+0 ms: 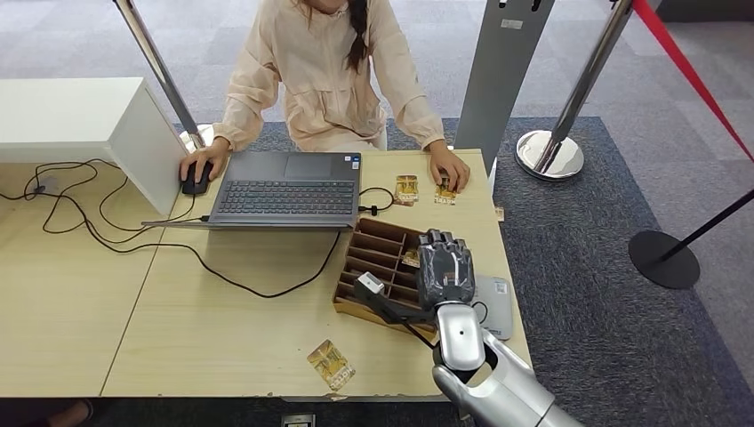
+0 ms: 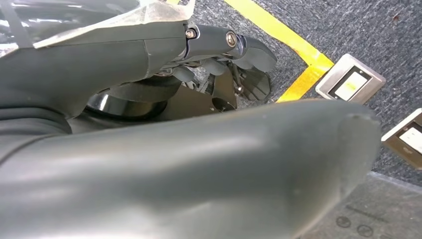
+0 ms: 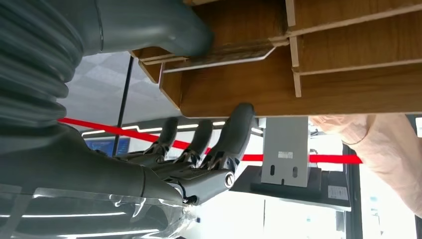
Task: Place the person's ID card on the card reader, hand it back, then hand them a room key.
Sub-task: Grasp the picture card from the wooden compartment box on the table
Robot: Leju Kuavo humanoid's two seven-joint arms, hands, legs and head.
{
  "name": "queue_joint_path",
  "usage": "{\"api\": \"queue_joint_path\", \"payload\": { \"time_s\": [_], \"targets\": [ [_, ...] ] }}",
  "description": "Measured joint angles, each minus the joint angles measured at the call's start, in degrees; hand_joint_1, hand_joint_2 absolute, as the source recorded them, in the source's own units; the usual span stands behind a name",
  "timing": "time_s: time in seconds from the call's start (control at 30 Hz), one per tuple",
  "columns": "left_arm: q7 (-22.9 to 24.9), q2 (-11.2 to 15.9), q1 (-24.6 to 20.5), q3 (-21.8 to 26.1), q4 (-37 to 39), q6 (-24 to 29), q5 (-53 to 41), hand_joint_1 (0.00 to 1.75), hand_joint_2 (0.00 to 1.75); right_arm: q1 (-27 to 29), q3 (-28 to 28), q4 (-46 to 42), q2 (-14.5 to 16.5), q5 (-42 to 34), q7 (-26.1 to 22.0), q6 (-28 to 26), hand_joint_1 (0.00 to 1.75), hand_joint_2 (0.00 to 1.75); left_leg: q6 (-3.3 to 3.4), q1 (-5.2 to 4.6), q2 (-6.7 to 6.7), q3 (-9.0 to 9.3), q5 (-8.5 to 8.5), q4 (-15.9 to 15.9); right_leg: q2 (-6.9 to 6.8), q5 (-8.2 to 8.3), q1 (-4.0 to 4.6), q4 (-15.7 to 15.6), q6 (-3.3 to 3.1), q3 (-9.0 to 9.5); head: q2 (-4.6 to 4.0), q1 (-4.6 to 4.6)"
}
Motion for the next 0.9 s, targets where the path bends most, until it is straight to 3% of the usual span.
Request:
{"api": "queue_joint_path", "payload": {
  "time_s": [0.07, 0.43, 0.7, 0.9],
  "targets": [
    [-0.13, -0.05, 0.01, 0.21, 0.0, 0.0, 0.03, 0.0, 0.0, 0.06, -0.01, -0.09, -0.07, -0.07, 0.0, 0.26, 1.74, 1.75, 0.0, 0.0, 0.0, -0.01, 0.0, 0.0, 0.0, 0.0, 0.0, 0.0, 0.0, -0.01, 0.0, 0.0],
    [-0.63, -0.26, 0.02, 1.63, 0.0, 0.02, 0.07, 0.0, 0.0, 0.03, 0.02, -0.62, -0.13, -1.1, 0.0, 0.75, 1.75, 1.75, 0.0, 0.01, 0.0, -0.02, 0.0, 0.0, 0.0, 0.0, 0.0, 0.0, 0.0, -0.02, 0.0, -0.01],
    [-0.74, -0.37, 0.04, 2.24, 0.0, -0.01, 0.05, 0.0, 0.0, 0.02, 0.02, -0.63, -0.13, -1.4, 0.0, 0.62, 1.48, 1.75, 0.0, 0.0, 0.0, -0.02, 0.0, 0.0, 0.0, 0.0, 0.0, 0.0, 0.0, -0.01, 0.0, 0.0],
    [-0.54, -0.34, 0.04, 2.78, 0.0, -2.27, -0.92, 0.0, 0.0, 0.04, 0.03, -0.48, -0.07, -1.68, 0.0, -0.67, 1.48, 1.75, 0.0, 0.0, -0.03, -0.02, 0.0, 0.0, 0.0, 0.0, 0.0, 0.0, 0.0, -0.01, 0.0, -0.01]
  ]
}}
